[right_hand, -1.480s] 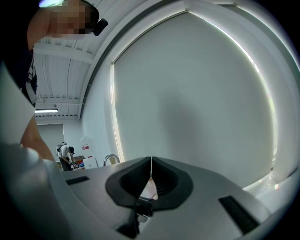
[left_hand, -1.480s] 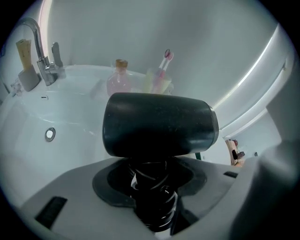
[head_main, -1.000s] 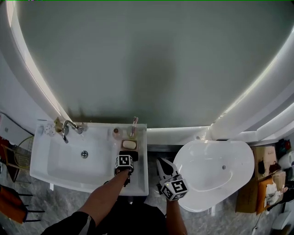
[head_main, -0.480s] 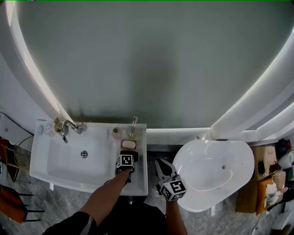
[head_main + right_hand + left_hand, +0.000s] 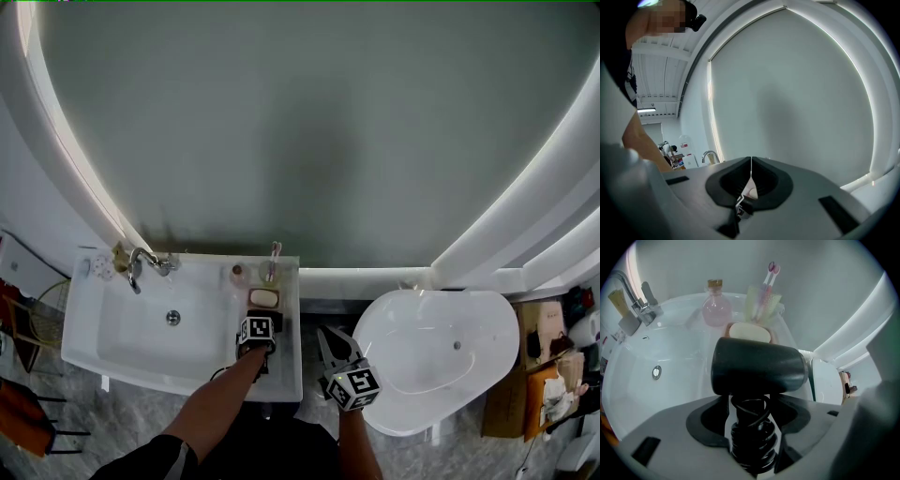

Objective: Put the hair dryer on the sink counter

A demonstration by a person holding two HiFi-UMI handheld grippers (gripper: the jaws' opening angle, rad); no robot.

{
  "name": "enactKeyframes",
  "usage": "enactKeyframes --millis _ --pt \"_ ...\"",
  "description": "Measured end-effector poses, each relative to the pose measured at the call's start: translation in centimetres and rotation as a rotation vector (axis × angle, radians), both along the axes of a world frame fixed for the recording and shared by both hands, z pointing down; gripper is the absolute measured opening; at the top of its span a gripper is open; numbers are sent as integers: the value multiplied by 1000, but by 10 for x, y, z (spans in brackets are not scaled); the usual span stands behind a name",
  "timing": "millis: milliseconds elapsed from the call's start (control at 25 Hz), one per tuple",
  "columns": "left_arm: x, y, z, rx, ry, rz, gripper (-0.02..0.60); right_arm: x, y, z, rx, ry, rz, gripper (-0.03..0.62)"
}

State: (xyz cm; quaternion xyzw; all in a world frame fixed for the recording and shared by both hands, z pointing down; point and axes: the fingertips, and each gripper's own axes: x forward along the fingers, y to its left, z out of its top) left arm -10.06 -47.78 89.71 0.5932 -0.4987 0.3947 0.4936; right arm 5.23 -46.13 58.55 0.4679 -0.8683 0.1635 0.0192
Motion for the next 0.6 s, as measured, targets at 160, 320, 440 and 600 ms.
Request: enactKeyframes --millis 160,320,440,600 --pt "-5 1 -4 18 26 -23 287 -3 -2 -1 3 -1 -4 31" --pt "-10 2 -30 104 67 -73 293 -8 -5 -2 7 -1 -15 31" --pt "-15 -4 -65 219 113 -113 293 -15 -8 0 3 -1 -22 31" --pt "-34 -32 -134 443 185 -133 291 -25 -10 -2 7 -4 -36 31"
